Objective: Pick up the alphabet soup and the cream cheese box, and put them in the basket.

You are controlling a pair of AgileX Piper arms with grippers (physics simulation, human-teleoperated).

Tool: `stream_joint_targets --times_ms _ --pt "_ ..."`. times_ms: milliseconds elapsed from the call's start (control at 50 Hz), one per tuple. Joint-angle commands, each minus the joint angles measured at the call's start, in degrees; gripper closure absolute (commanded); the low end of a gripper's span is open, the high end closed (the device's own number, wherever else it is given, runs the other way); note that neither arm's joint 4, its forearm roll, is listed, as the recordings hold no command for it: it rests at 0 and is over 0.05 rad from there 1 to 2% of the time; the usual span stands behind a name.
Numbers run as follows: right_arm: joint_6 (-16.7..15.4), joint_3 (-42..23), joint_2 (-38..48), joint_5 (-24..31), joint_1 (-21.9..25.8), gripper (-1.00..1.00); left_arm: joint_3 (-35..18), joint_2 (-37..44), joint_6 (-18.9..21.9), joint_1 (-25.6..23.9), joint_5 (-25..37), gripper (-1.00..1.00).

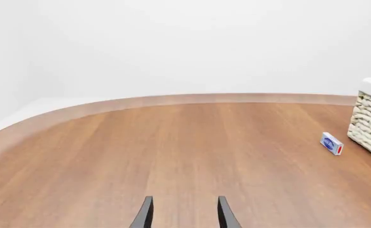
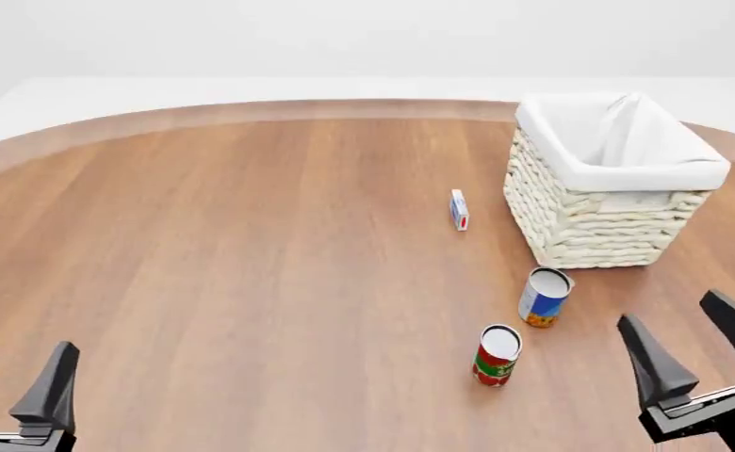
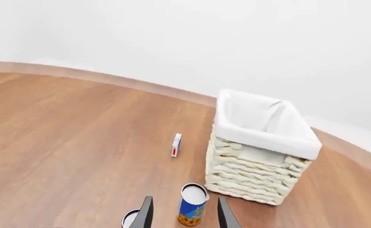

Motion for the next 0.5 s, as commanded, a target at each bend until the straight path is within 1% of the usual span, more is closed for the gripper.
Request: stream_joint_targets --times_ms 20,120,140,320,360,380,420,500 --pt "-1.49 -3.07 5.62 -1.73 4.01 -1.0 0.0 0.0 0.0 0.0 0.0 -1.0" --pt "-2.53 -4.43 7.49 -1.71 5.77 -1.0 0.0 0.0 0.0 0.0 0.0 -1.0" --pt "-3.9 -4.49 8.02 -2.04 6.41 -1.0 0.0 0.0 0.0 0.0 0.0 -1.0" --pt "-4.57 -5.65 12.9 -4.9 8.2 -1.0 0.0 0.0 0.0 0.0 0.0 -1.0" --pt "-5.12 -5.85 14.42 -5.77 8.75 -1.0 0.0 0.0 0.0 0.0 0.0 -1.0" --pt "-5.06 -6.07 15.59 -6.58 8.76 -1.0 0.0 0.0 0.0 0.0 0.0 -1.0" --pt "-3.68 -6.91 17.87 -7.52 9.69 -1.0 0.0 0.0 0.0 0.0 0.0 -1.0" --pt "-3.86 -7.58 21.86 -9.67 11.21 -1.0 0.0 0.0 0.0 0.0 0.0 -1.0"
